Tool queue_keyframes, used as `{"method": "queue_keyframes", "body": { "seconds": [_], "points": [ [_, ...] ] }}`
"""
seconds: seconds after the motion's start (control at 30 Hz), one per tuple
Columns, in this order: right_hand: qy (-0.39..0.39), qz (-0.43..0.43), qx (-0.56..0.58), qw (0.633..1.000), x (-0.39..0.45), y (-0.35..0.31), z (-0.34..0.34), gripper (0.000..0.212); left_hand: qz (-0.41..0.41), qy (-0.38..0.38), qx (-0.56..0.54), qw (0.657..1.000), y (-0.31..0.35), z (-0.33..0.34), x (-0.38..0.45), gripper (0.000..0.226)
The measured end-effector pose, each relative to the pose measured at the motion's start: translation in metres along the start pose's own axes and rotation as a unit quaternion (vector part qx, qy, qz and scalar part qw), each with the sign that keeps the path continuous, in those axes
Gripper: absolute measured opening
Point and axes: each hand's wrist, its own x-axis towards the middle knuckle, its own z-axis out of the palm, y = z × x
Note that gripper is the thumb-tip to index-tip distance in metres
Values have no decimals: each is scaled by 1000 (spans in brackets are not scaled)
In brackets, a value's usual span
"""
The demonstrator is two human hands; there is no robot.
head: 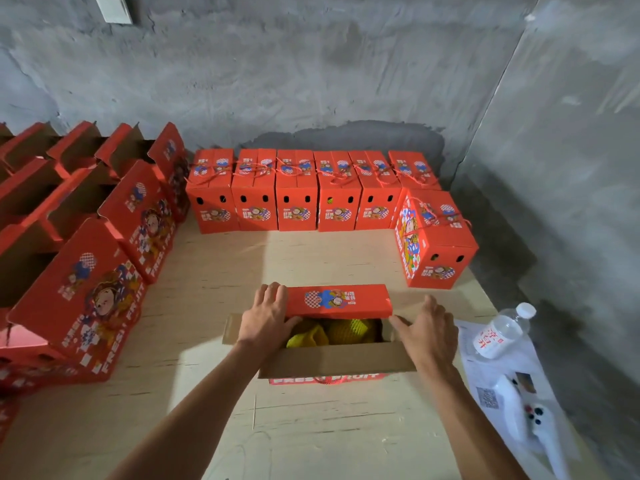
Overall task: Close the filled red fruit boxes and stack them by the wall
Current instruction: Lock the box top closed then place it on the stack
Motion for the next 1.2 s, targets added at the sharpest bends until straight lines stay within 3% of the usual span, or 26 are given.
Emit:
{"method": "queue_keyframes", "body": {
  "seconds": [0.1,0.2,0.3,0.4,0.5,0.6,0.7,0.77,0.8,0.87,0.9,0.93,1.03,1.2],
  "points": [
    [7,-95,147,984,-13,-2,3,59,-7,31,-32,999,2,4,-6,65],
    [-84,-223,110,965,-28,-11,12,61,-24,27,47,998,2,1,-7,76],
    [-86,-227,123,962,-41,-5,24,64,-98,60,107,987,12,-7,-25,82],
    [-76,-228,157,958,-48,0,31,57,-145,169,41,974,20,-5,-46,80],
    [-87,-240,164,953,-50,4,31,66,-51,270,-81,958,25,2,-60,70],
    [-110,-263,142,948,-50,10,28,81,34,257,-117,959,27,2,-66,56],
    [-109,-275,120,948,-52,16,31,86,26,289,-64,955,10,-1,-71,49],
    [-105,-272,120,949,-53,17,34,86,-31,315,-32,948,-6,-5,-76,54],
    [-104,-268,123,950,-54,16,36,87,-79,314,-54,944,-11,-7,-78,61],
    [-103,-260,127,952,-56,16,38,88,-162,269,-206,927,-15,-6,-79,74],
    [-102,-259,130,952,-57,16,39,90,-154,233,-274,920,-14,-2,-79,78],
    [-104,-257,138,951,-57,17,39,92,-99,192,-304,928,-12,-1,-82,77],
    [-127,-237,165,949,-58,13,33,98,76,80,-213,971,-5,12,-88,78],
    [-195,-286,62,936,-64,16,16,125,147,36,-182,971,-17,27,-92,75]
  ]
}}
